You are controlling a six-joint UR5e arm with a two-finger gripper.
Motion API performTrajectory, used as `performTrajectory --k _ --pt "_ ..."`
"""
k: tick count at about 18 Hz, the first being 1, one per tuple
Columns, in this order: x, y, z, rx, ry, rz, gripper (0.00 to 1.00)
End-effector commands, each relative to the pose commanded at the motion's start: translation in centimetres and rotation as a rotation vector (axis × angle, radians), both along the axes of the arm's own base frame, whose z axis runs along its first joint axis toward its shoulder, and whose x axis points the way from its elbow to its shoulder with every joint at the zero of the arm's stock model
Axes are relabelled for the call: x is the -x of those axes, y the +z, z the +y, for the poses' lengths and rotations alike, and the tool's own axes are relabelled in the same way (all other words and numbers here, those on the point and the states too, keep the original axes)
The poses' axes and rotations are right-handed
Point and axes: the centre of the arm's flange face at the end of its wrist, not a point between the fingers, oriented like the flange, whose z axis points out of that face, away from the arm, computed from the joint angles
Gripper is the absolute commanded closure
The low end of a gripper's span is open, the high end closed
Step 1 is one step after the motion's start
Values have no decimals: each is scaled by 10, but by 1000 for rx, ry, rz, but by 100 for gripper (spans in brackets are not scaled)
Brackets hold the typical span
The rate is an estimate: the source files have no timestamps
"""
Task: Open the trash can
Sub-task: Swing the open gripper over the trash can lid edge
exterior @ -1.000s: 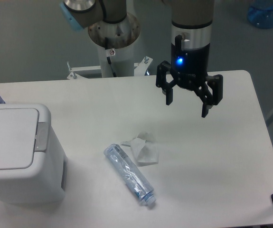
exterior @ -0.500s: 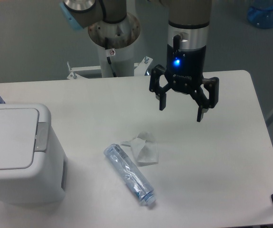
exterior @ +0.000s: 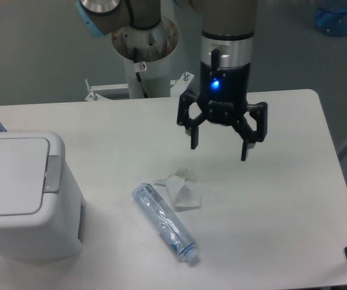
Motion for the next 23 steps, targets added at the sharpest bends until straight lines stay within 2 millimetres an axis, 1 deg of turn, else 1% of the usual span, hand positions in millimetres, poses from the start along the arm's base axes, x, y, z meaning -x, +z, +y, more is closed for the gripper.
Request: performTrajectory --k 4,9,11,13,14,15,18,23 --pt "-28 -2 21 -23 39 -57 0" --pt "-71 -14 63 -75 94 -130 0" --pt "-82 -13 69 -89 121 -161 0" --pt "-100 -16 78 -101 145 -213 0" --pt "-105 -21 80 -98 156 -234 0" --pt "-109 -26 80 -93 153 -243 0" --pt "-128 -26 90 -91 120 -245 0" --pt "-138 -30 94 -82 106 -250 0"
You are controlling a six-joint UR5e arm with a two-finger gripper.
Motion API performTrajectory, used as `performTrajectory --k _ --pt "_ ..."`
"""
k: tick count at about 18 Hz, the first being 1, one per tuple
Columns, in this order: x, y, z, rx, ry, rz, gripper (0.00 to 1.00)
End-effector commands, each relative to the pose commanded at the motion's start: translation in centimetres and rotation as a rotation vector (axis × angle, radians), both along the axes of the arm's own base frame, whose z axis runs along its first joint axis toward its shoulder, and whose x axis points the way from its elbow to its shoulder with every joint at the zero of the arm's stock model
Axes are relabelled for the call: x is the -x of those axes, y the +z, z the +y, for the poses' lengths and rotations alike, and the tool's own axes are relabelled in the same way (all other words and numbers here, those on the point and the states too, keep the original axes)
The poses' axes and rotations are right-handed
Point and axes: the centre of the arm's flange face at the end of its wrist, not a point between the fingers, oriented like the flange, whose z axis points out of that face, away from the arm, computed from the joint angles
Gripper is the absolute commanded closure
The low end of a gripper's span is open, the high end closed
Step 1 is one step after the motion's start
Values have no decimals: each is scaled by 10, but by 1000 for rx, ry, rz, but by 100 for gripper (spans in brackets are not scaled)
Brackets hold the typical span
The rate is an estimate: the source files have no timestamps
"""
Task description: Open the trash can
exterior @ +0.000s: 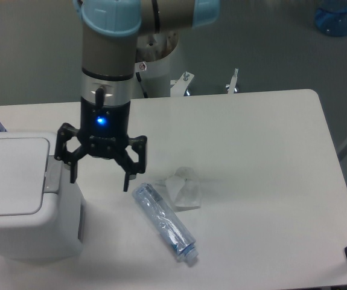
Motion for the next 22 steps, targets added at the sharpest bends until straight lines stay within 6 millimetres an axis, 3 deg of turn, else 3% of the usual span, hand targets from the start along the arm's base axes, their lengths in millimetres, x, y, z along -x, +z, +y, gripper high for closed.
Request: performTrajectory --k 7,22 --pt "-15 -8 3 14 -23 -10 0" --pt "-20 -24 2 33 -30 -21 0"
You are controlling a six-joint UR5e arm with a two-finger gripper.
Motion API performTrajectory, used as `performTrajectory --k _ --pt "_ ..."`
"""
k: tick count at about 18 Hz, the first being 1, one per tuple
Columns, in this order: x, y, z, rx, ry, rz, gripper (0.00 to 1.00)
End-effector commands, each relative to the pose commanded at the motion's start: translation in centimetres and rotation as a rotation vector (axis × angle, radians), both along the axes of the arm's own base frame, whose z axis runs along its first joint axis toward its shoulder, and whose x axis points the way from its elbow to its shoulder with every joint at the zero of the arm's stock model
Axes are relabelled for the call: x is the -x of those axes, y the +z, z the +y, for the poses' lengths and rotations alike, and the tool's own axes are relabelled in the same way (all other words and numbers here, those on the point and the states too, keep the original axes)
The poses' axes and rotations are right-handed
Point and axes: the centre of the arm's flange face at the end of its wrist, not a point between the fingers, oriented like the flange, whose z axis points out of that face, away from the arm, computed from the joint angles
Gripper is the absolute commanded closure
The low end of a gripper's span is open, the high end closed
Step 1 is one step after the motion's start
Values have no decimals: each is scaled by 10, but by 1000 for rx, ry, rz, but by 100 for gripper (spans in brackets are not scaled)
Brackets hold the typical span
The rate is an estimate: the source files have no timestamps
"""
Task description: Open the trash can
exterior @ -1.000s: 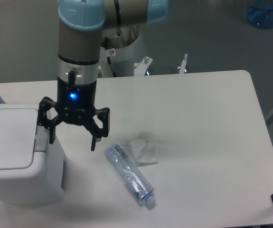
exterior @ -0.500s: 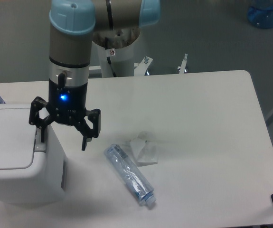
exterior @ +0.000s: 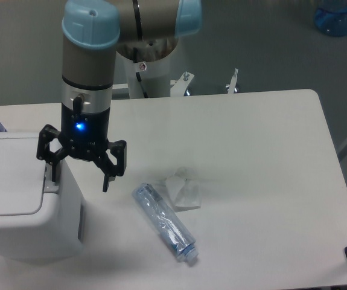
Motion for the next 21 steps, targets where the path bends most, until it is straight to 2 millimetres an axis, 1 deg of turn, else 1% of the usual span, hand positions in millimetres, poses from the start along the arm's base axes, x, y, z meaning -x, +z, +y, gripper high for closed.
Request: performTrajectory --k 5,6,9,14,15,16,18,19,21 --pt "0 -1 0 -10 1 6 0" --pt "0 1 0 -15 1 10 0" --pt "4 25 2 -51 -2 39 0" --pt "29 64 -1 -121 25 111 0" --pt "39 66 -5 -113 30 134 0" --pt "50 61 -12 -35 27 239 0" --pt "57 56 -18 46 -11 336 0" --pt "59 53 -19 65 -26 347 0" --pt "72 49 -24 84 -14 346 0"
